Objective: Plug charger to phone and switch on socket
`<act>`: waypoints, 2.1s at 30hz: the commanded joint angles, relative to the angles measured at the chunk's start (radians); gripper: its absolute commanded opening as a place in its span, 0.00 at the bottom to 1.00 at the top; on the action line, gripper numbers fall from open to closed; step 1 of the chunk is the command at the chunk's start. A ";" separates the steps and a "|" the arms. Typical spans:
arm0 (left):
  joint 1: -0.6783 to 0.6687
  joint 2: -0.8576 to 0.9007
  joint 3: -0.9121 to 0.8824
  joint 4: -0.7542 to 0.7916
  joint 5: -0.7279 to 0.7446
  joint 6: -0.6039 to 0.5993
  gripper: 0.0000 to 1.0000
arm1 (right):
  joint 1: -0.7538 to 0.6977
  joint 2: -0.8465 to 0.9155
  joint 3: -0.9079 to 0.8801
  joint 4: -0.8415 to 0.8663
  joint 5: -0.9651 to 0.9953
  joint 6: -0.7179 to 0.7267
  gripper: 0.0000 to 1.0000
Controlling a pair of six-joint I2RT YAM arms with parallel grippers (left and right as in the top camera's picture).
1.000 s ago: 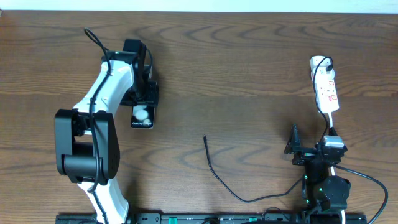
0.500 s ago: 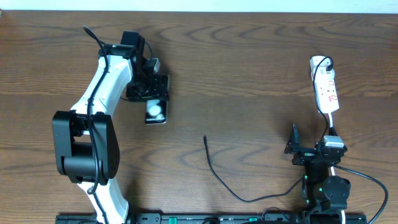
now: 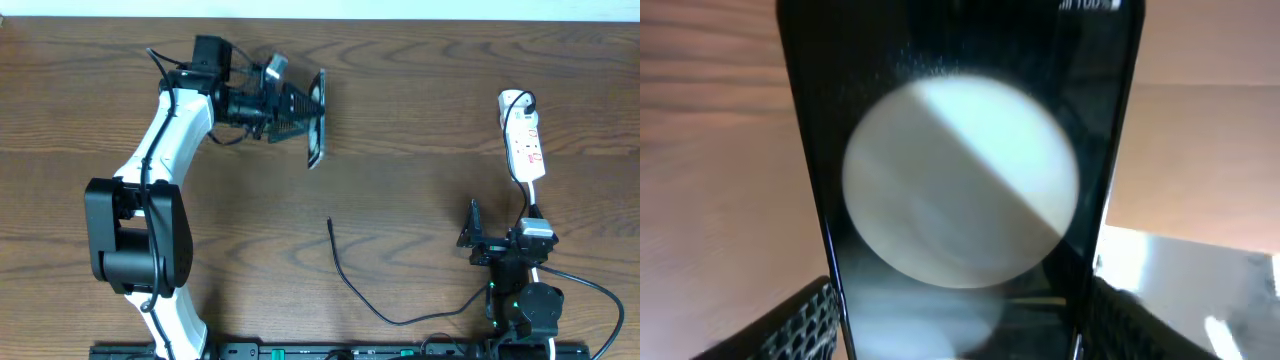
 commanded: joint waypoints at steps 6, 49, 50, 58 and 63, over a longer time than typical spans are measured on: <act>0.004 -0.014 0.026 0.214 0.166 -0.760 0.07 | 0.010 -0.005 -0.001 -0.003 0.008 0.013 0.99; 0.004 -0.014 0.025 0.319 0.203 -1.415 0.07 | 0.010 -0.005 -0.001 -0.003 0.008 0.013 0.99; 0.004 -0.014 0.025 0.319 0.204 -1.414 0.07 | 0.010 -0.005 -0.001 -0.003 0.008 0.013 0.99; 0.004 -0.014 0.025 0.319 0.204 -1.414 0.07 | 0.010 -0.005 -0.001 -0.003 0.008 0.013 0.99; 0.004 -0.014 0.025 0.319 0.203 -1.414 0.07 | 0.010 -0.005 -0.001 -0.003 0.008 0.013 0.99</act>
